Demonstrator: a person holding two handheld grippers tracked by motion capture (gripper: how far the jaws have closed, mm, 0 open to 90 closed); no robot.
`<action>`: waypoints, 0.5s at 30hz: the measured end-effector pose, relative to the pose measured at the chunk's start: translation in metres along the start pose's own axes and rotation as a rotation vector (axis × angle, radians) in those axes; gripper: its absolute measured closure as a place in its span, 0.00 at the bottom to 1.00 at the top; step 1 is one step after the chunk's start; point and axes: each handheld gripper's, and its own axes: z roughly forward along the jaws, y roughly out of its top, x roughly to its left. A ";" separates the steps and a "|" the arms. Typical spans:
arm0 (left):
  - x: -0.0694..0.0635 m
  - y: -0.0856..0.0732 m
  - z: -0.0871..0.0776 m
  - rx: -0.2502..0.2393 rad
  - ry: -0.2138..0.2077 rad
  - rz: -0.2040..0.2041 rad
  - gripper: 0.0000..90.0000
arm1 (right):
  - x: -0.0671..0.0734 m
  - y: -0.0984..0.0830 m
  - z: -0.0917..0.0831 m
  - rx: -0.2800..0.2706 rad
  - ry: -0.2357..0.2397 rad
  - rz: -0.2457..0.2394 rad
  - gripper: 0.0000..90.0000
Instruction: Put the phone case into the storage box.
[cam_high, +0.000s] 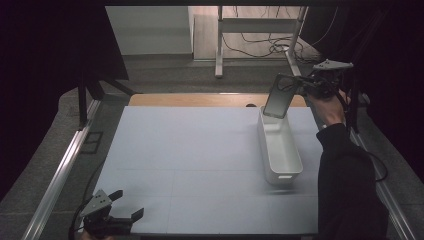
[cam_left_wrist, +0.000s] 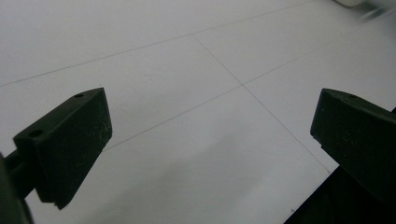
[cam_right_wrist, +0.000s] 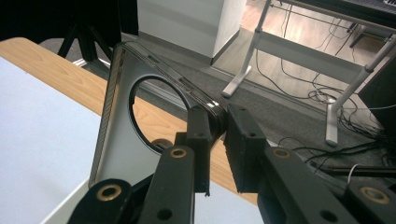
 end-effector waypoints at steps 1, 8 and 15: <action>0.000 0.000 0.000 0.000 -0.002 -0.002 0.00 | 0.000 -0.001 0.002 -0.002 0.001 -0.009 0.88; 0.000 0.000 0.000 0.003 0.000 -0.006 0.00 | 0.001 -0.014 0.016 0.009 0.004 -0.061 0.88; 0.001 0.000 0.000 0.002 0.000 -0.009 0.00 | 0.007 -0.027 0.026 0.014 0.013 -0.085 0.89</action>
